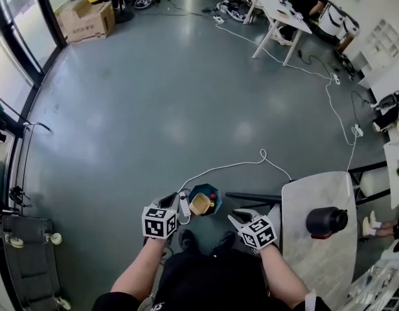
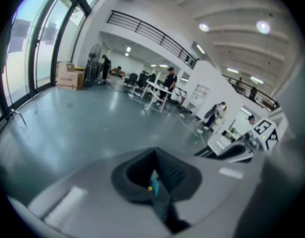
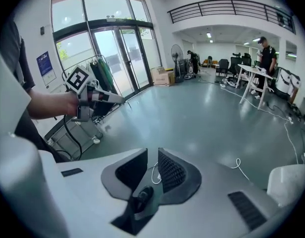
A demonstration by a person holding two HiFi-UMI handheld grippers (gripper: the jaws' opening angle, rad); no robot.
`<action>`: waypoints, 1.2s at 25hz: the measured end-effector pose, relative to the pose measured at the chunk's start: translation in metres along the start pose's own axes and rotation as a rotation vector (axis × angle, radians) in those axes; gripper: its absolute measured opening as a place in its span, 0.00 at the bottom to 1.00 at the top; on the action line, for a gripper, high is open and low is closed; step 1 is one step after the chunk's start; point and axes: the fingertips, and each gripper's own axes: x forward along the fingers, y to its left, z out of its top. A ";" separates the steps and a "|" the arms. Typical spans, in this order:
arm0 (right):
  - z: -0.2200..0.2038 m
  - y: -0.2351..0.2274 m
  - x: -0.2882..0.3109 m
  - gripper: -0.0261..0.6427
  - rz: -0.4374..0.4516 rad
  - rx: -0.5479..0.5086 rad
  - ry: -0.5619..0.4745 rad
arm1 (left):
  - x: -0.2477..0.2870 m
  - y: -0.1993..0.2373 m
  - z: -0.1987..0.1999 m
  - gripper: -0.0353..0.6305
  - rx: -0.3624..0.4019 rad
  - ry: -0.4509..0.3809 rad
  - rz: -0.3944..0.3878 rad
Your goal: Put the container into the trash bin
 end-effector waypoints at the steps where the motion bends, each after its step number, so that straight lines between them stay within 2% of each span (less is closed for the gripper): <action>1: 0.008 -0.004 -0.008 0.13 -0.011 0.006 -0.025 | -0.001 -0.003 0.007 0.07 0.004 -0.013 0.001; 7: 0.046 -0.009 -0.049 0.11 -0.028 0.006 -0.186 | -0.020 -0.034 0.055 0.07 0.103 -0.105 -0.010; 11: 0.056 -0.013 -0.098 0.09 -0.054 -0.091 -0.269 | -0.031 -0.077 0.073 0.07 0.217 -0.150 -0.011; 14: 0.056 -0.021 -0.145 0.09 -0.090 -0.140 -0.333 | -0.033 -0.112 0.090 0.07 0.231 -0.194 -0.009; 18: 0.046 -0.036 -0.215 0.06 -0.099 -0.120 -0.437 | -0.029 -0.177 0.105 0.07 0.254 -0.231 -0.044; 24: 0.034 -0.074 -0.306 0.03 -0.160 -0.061 -0.583 | -0.021 -0.263 0.140 0.07 0.292 -0.294 -0.102; 30: 0.027 -0.094 -0.367 0.03 -0.182 -0.012 -0.748 | -0.029 -0.327 0.175 0.06 0.379 -0.370 -0.157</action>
